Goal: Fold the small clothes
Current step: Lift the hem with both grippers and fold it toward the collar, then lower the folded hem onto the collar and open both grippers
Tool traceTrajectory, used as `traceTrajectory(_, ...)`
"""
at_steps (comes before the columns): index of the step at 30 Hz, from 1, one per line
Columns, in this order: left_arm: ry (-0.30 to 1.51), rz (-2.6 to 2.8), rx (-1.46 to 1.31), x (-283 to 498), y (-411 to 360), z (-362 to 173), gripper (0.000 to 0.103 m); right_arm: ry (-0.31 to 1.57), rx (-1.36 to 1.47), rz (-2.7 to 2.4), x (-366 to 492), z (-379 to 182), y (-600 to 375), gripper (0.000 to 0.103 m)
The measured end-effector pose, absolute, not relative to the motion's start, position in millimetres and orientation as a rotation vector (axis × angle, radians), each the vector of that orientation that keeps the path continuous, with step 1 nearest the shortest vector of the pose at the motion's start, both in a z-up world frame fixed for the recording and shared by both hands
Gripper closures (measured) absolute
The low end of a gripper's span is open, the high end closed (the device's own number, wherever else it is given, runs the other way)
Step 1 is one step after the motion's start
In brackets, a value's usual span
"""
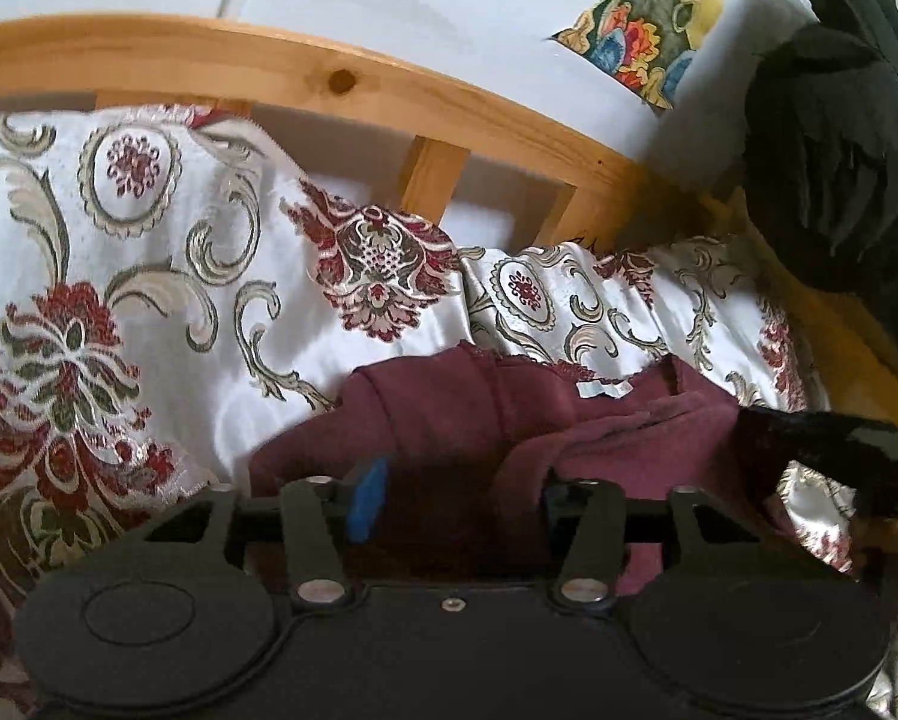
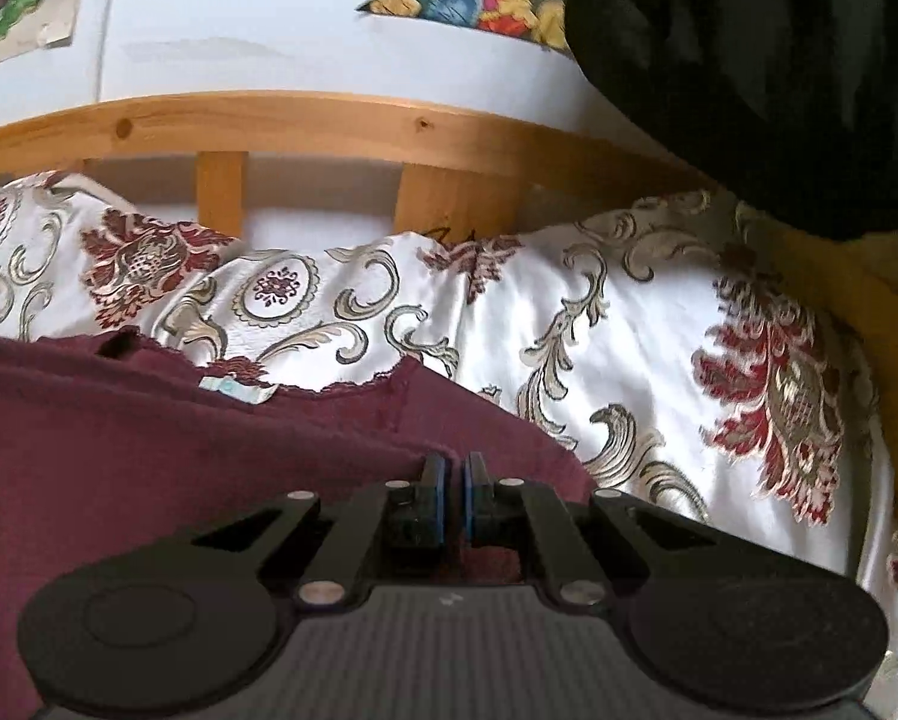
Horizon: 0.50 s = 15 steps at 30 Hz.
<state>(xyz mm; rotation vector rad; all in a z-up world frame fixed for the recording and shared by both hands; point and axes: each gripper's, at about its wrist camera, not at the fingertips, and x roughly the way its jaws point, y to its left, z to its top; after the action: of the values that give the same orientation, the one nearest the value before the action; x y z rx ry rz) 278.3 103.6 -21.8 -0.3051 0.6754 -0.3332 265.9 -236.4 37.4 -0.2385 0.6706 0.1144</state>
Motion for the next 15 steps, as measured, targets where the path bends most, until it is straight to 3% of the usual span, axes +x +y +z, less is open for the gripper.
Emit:
traceTrajectory(4, 0.692, -0.354, -0.361, 280.0, 111.0, -21.7, 0.036, 0.682, -0.237, 0.105, 270.0, 32.6, -237.4, 0.097)
traceTrajectory(12, 0.652, -0.304, -0.433, 277.8, 131.7, -15.8, 0.027, 0.701, -0.228, 0.075, 274.3, 24.5, -239.0, 0.097)
traceTrajectory(15, 0.652, -0.303, -0.420, 276.8, 131.6, -14.7, 0.022, 0.702, -0.199, 0.073, 272.1, 25.4, -241.3, 0.083)
